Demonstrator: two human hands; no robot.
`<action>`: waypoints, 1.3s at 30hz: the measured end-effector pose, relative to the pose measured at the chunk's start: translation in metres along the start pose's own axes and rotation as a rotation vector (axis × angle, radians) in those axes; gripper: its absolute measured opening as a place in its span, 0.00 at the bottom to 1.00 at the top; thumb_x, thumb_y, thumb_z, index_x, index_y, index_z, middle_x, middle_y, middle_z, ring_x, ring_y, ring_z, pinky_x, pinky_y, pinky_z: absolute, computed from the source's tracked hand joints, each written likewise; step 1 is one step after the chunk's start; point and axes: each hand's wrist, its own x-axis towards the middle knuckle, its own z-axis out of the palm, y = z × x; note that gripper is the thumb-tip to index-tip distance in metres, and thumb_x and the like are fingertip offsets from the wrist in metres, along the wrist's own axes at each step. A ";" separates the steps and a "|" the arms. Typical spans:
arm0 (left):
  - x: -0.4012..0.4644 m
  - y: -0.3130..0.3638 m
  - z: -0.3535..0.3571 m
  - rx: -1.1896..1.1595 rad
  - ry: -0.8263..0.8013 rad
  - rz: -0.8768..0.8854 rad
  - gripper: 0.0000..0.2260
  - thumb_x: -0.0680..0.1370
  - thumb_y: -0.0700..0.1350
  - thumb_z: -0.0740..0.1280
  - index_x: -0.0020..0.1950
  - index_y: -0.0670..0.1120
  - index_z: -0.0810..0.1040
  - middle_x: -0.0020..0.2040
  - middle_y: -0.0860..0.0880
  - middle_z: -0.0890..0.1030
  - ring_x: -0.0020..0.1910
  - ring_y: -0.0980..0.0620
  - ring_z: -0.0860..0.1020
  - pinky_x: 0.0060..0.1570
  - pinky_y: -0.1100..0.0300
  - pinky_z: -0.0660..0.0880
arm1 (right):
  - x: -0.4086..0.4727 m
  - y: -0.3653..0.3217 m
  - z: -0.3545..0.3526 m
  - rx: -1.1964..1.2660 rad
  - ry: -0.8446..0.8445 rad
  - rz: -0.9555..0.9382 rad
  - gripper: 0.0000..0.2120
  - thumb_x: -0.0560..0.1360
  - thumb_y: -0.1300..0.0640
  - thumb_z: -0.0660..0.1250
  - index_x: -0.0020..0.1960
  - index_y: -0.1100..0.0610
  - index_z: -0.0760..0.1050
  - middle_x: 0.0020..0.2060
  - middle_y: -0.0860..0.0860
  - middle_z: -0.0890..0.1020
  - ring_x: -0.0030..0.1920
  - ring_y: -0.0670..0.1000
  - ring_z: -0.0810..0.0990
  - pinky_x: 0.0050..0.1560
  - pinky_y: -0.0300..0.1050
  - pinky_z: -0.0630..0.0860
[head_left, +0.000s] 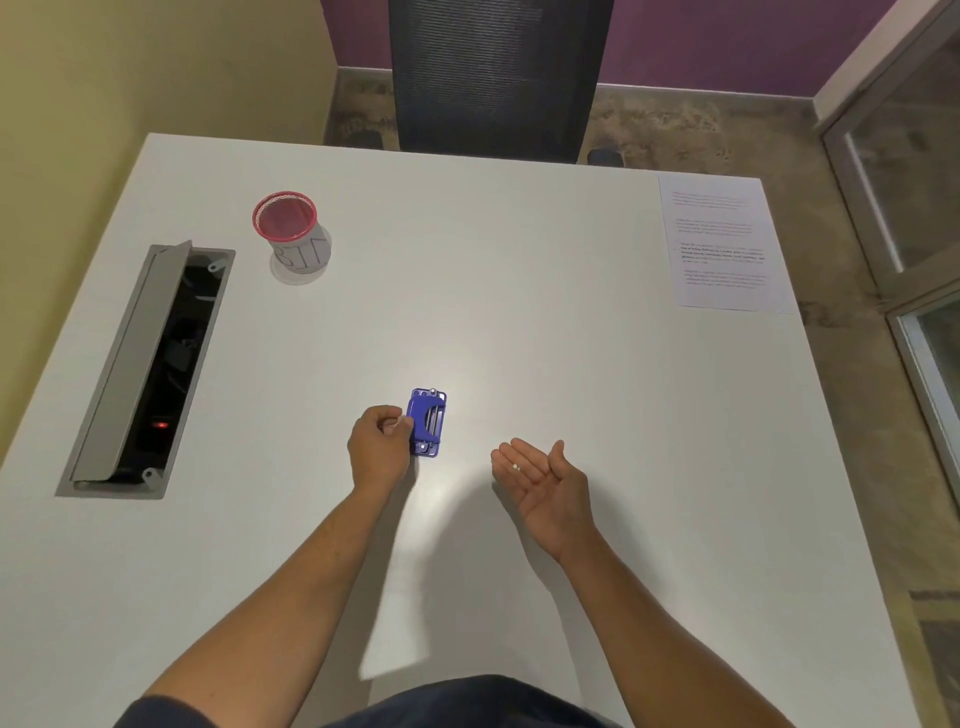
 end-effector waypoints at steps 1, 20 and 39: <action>0.003 -0.001 0.000 -0.006 -0.011 -0.020 0.08 0.76 0.40 0.68 0.55 0.43 0.78 0.47 0.47 0.80 0.44 0.51 0.77 0.45 0.62 0.72 | 0.000 0.000 0.000 -0.004 0.004 -0.001 0.27 0.82 0.44 0.56 0.62 0.69 0.74 0.57 0.64 0.82 0.60 0.62 0.81 0.62 0.54 0.76; 0.028 -0.013 -0.018 -0.178 -0.066 -0.103 0.04 0.77 0.38 0.66 0.50 0.44 0.80 0.41 0.46 0.84 0.39 0.46 0.81 0.51 0.47 0.80 | 0.004 -0.007 0.006 -0.004 -0.003 -0.023 0.26 0.82 0.45 0.57 0.60 0.68 0.75 0.57 0.64 0.82 0.58 0.62 0.82 0.59 0.55 0.78; 0.128 0.019 -0.091 -0.260 0.048 -0.050 0.05 0.79 0.38 0.65 0.52 0.43 0.78 0.47 0.42 0.83 0.42 0.45 0.81 0.53 0.47 0.79 | 0.069 0.019 0.141 -0.048 -0.065 -0.050 0.25 0.82 0.46 0.57 0.62 0.68 0.74 0.58 0.64 0.82 0.60 0.62 0.81 0.68 0.58 0.72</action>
